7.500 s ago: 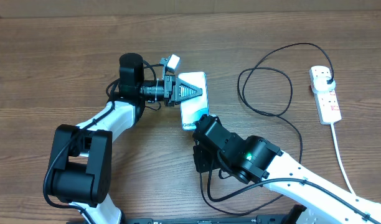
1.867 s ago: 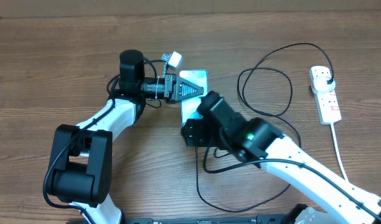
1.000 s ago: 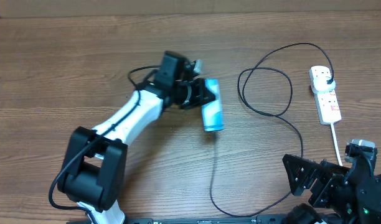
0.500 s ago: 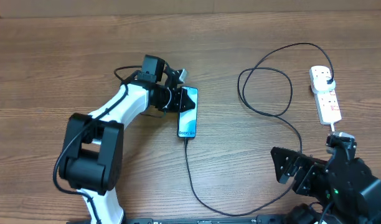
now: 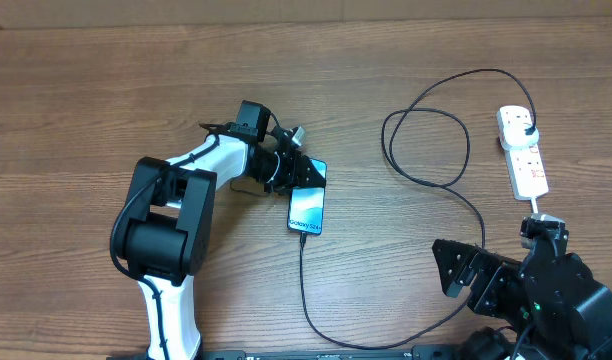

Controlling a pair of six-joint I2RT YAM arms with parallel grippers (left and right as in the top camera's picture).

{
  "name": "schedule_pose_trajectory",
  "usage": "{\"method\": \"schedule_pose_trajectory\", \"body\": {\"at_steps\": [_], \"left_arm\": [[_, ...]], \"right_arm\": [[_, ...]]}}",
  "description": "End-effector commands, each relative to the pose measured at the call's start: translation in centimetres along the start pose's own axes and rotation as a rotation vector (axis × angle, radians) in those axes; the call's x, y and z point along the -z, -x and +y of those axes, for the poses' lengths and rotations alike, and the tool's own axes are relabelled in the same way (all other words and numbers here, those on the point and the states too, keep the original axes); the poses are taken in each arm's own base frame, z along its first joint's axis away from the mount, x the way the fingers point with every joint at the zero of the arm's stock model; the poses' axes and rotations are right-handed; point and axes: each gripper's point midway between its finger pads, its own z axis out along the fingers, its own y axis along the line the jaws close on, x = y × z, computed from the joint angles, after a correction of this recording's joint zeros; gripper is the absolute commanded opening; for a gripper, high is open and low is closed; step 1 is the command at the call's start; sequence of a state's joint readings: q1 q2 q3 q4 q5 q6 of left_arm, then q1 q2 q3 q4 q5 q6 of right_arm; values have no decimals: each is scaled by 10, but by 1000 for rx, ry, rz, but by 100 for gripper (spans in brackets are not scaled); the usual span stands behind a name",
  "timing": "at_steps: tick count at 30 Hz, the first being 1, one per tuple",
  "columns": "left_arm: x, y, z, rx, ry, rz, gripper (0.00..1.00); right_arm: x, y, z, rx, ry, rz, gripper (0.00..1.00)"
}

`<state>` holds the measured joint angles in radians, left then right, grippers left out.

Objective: Plug charger to phone and switch on socket
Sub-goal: 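Open the left gripper and release the phone flat on the table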

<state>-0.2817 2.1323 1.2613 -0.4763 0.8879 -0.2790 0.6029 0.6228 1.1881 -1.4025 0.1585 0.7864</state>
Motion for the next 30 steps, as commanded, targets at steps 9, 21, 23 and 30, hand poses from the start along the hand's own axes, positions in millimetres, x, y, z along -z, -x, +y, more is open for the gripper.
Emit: {"method": "schedule_pose_trajectory", "body": {"at_steps": [9, 21, 23, 30], "left_arm": [[-10, -12, 63, 77, 268, 21, 72], [11, -23, 109, 116, 555, 27, 88], [11, -23, 108, 116, 555, 27, 88], [3, -26, 100, 59, 527, 55, 89]], "right_arm": [[-1, 0, 1, -10, 2, -2, 100], [-1, 2, 2, -11, 8, -7, 100], [-1, 2, 2, -11, 10, -8, 100], [-1, 2, 3, -14, 11, -9, 100]]}}
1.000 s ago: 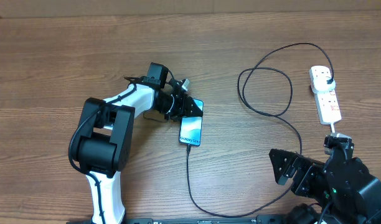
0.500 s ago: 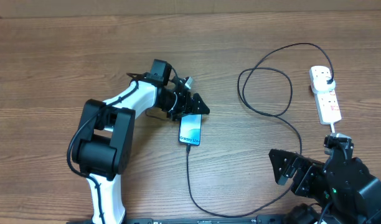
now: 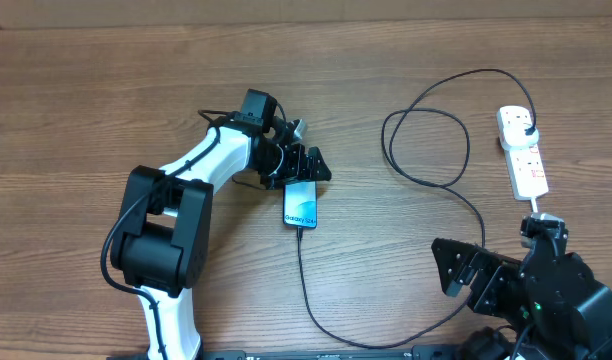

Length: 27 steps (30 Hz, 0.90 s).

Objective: Plug charger to phone and switch on socket
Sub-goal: 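Open the left gripper and release the phone flat on the table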

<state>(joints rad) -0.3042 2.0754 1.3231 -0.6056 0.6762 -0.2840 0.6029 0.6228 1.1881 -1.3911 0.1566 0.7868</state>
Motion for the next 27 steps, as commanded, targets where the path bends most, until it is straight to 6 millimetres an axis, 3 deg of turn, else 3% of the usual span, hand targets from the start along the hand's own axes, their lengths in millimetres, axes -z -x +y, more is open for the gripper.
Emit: {"method": "schedule_pose_trajectory", "body": {"at_steps": [1, 10, 27], "left_arm": [[-34, -36, 86, 11, 299, 108, 89], [-45, -38, 72, -55, 277, 116, 97], [-41, -34, 84, -62, 354, 99, 100]], "right_arm": [[-1, 1, 0, -13, 1, -3, 100], [-1, 2, 2, -14, 6, -8, 100], [-1, 8, 8, -18, 34, -32, 100]]}}
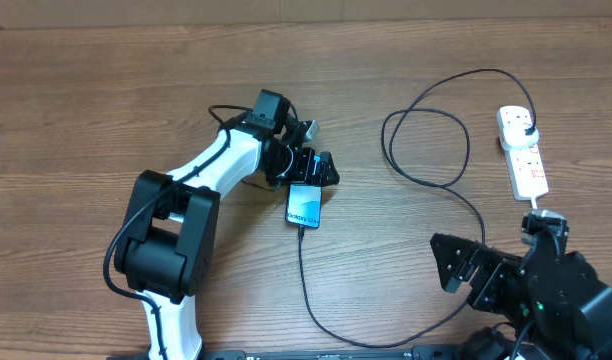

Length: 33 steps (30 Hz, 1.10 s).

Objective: Plug charger to phone and switch on socket

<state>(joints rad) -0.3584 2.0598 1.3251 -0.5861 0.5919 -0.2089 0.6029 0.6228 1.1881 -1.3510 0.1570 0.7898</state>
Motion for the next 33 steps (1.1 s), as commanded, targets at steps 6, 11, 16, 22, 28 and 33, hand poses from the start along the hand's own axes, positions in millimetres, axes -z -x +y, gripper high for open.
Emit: {"method": "schedule_pose_trajectory", "body": {"at_steps": [6, 11, 16, 22, 28, 33], "left_arm": [[-39, -48, 84, 71, 277, 140, 100], [-39, -48, 85, 72, 277, 140, 100], [-38, -48, 86, 71, 284, 140, 99], [-31, -57, 103, 84, 389, 170, 100], [-26, -74, 104, 171, 412, 223, 100], [-20, -92, 104, 233, 431, 287, 100]], "right_arm": [[-1, 1, 1, -10, 5, -7, 100], [-1, 1, 1, -10, 5, -7, 100], [-1, 1, 1, -10, 5, -7, 100], [-1, 2, 1, -10, 4, -7, 100], [-1, 5, -2, -10, -12, -26, 100], [-1, 5, -2, -10, -12, -28, 100]]}}
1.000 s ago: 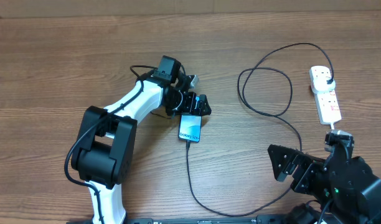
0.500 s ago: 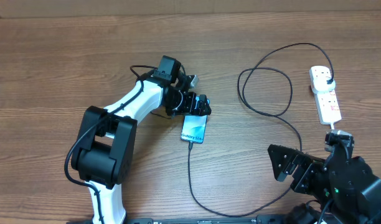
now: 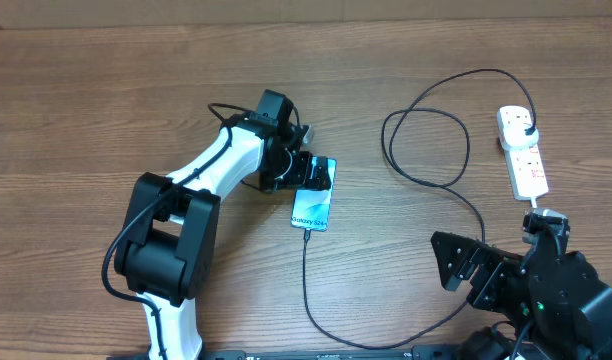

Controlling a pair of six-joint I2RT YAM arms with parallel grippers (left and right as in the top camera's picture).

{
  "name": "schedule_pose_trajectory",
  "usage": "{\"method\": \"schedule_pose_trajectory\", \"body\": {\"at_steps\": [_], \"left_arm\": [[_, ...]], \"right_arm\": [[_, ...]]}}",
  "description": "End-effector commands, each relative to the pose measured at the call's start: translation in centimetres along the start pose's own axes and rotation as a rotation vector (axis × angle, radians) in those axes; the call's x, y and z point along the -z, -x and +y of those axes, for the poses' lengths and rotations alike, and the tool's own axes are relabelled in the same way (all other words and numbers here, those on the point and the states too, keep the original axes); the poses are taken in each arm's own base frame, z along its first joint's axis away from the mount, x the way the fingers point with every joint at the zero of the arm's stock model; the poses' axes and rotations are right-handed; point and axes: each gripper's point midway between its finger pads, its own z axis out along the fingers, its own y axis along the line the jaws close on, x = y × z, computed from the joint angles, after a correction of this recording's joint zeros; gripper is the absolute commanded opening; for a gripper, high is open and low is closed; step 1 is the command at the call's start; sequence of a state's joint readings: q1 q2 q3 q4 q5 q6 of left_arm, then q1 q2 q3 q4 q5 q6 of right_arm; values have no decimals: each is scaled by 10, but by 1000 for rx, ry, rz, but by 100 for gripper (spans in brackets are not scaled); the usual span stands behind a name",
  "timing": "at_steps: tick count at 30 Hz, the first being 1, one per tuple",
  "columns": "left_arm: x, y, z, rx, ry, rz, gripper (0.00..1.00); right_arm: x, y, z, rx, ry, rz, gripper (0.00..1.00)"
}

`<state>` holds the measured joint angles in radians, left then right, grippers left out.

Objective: Plug charger to phone and switch on socket

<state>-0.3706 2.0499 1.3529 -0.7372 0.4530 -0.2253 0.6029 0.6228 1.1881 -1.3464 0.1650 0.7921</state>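
Note:
The phone (image 3: 314,203) lies screen-up on the table, tilted slightly, with the black charger cable (image 3: 304,285) plugged into its lower end. My left gripper (image 3: 304,172) is at the phone's top left corner, its dark fingers overlapping that edge; whether they grip it is unclear. The cable runs down, around to the right and up in a loop (image 3: 426,140) to the white socket strip (image 3: 523,150) at the far right, where its plug (image 3: 527,126) sits. My right gripper (image 3: 452,268) rests low at the bottom right, open and empty, well short of the strip.
The strip's white lead (image 3: 534,205) runs down toward the right arm's base (image 3: 556,295). The cable loop lies on the wood between the phone and the strip. The left arm (image 3: 201,175) stretches across the left middle of the table.
The left gripper has pulled back a little to the left, uncovering the phone's top end. The phone now lies longer and flatter, shifted slightly to the right. The right arm is unchanged.
The phone lay with the cable plugged in and the left gripper at its top end. Then the gripper covered that end and the phone looked shorter, shifted left, then right. Now the phone lies full length with the gripper at its top left corner. The right arm never moved.

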Motion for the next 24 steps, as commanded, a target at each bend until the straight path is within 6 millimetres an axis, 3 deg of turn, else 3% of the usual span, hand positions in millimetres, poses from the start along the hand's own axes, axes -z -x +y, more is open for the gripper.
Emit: {"method": "schedule_pose_trajectory", "body": {"at_steps": [1, 4, 8, 9, 12, 14, 17, 20, 24], "left_arm": [[-46, -67, 84, 167, 279, 229, 100], [-44, -70, 85, 169, 288, 236, 99], [-30, -57, 79, 147, 291, 175, 100], [-20, -51, 75, 144, 297, 141, 100], [18, -38, 67, 182, 348, 24, 100], [54, -30, 60, 208, 422, -114, 100], [102, -28, 41, 149, 487, -291, 100], [149, -42, 14, 61, 526, -446, 100], [190, -79, 0, 30, 553, -574, 100]], "right_arm": [[-1, 3, -2, -6, -11, -18, 100], [-1, 3, -2, 16, -12, -19, 100], [0, 6, -12, 65, -64, -41, 99], [0, 7, -16, 67, -83, -49, 87], [1, 8, -22, 67, -114, -54, 63], [1, 7, -23, 68, -121, -53, 50], [1, 13, -28, 66, -154, -83, 39], [1, 26, -39, 2, -232, -158, 33], [-7, 37, -44, -41, -309, -200, 21]]}}
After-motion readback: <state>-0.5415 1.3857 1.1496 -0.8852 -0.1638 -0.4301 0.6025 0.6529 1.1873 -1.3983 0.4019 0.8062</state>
